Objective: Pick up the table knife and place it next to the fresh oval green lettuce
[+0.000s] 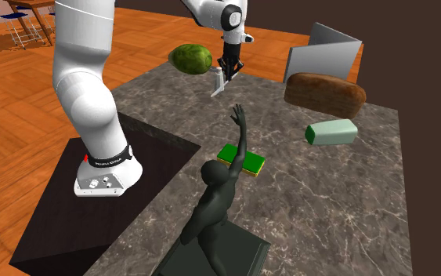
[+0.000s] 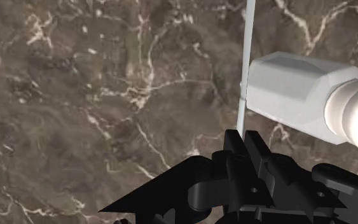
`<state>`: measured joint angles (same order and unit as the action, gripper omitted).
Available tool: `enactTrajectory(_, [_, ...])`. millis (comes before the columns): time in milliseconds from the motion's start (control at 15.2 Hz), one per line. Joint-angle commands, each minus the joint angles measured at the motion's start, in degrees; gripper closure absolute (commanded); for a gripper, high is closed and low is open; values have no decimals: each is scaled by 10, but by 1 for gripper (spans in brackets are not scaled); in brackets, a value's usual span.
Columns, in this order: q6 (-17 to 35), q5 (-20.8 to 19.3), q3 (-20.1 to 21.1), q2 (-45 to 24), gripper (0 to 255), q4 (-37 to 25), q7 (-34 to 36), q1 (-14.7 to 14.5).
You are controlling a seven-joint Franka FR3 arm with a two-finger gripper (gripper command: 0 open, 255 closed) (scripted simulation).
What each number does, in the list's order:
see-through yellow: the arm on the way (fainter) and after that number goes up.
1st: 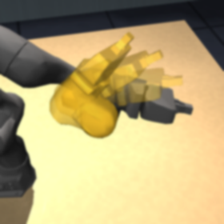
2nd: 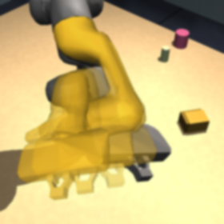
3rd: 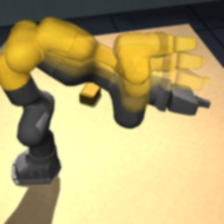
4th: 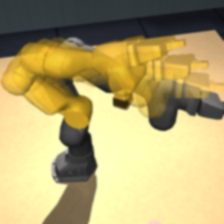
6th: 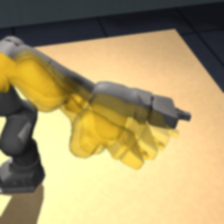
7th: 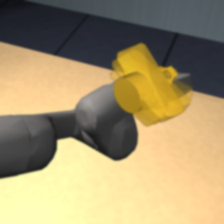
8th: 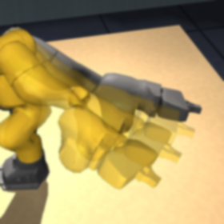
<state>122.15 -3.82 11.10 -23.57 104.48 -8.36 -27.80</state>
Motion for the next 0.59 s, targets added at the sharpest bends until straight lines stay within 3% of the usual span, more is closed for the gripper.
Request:
enactTrajectory(0, [9, -1, -1, -5, 255, 3, 1, -1])
enactTrajectory(462, [9, -1, -1, -5, 255, 3, 1, -1])
enactTrajectory(528, [9, -1, -1, -5, 0, 3, 1, -1])
